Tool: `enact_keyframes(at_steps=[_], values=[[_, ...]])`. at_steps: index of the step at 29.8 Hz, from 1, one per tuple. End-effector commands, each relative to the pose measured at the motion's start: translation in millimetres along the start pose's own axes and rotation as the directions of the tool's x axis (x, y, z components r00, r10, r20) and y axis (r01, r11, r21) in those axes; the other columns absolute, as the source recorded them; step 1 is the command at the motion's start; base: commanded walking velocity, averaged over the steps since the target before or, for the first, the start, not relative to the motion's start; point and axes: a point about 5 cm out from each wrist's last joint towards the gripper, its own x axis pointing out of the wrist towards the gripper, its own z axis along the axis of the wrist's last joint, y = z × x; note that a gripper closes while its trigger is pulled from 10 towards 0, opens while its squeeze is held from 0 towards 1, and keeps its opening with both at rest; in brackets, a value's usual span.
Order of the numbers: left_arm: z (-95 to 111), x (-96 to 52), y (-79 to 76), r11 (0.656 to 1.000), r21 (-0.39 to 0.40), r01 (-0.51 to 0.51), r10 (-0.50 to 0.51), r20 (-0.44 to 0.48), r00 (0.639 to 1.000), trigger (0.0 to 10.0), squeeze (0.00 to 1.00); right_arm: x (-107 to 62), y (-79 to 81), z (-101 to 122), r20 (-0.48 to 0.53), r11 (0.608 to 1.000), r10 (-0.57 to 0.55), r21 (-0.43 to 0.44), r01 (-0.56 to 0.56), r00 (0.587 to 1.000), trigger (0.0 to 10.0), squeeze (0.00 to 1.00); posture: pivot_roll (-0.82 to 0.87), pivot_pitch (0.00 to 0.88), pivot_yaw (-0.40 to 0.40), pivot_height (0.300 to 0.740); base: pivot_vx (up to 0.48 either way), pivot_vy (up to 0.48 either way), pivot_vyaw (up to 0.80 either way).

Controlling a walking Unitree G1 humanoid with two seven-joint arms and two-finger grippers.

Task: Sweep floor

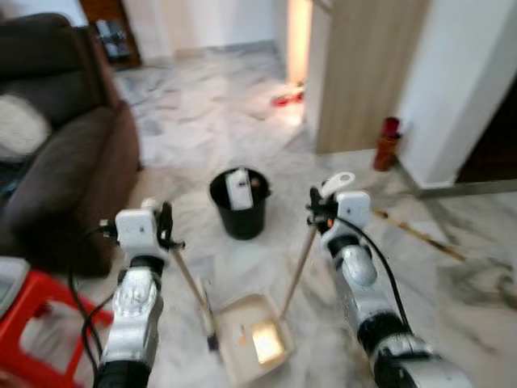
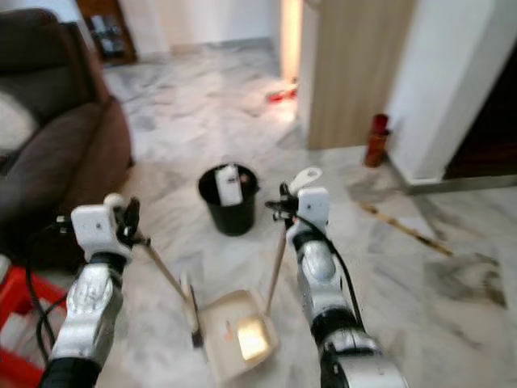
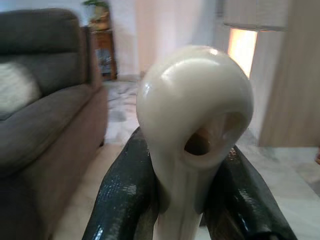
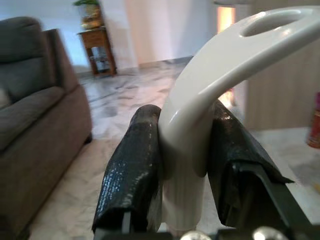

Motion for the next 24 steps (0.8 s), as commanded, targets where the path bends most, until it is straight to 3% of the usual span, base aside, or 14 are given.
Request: enact_keyframes(at_steps=[1, 12, 18, 24], values=[[12.7, 5.7, 2.5, 1.0, 0.001, -0.005, 0.005, 0.06, 0.998, 10.0, 0.0, 6.2, 4.9, 11.0, 0.045, 1.0, 0.016, -0.002, -0.016, 0.999, 10.0, 0.0, 0.01, 0.0, 0.037, 0.74, 0.0, 0.0, 0.0], [13.2, 4.7, 2.0, 1.0, -0.006, -0.003, 0.003, 0.068, 0.998, 10.0, 0.0, 6.5, 3.1, 9.6, 0.029, 1.0, 0.007, 0.011, -0.008, 1.0, 10.0, 0.0, 0.01, 0.0, 0.035, 0.74, 0.0, 0.0, 0.0], [12.7, 5.0, 3.3, 1.0, -0.008, -0.007, 0.008, 0.062, 0.998, 10.0, 0.0, 6.6, 1.5, 3.7, -0.029, 1.0, -0.014, -0.011, 0.013, 0.999, 10.0, 0.0, 0.01, 0.0, 0.034, 0.74, 0.0, 0.0, 0.0], [11.5, 2.4, 4.7, 1.0, -0.003, -0.011, 0.011, 0.055, 0.998, 10.0, 0.0, 8.7, 3.1, 5.8, -0.029, 1.0, -0.011, 0.026, 0.012, 1.0, 10.0, 0.0, 0.0, 0.0, 0.034, 0.74, 0.0, 0.0, 0.0]])
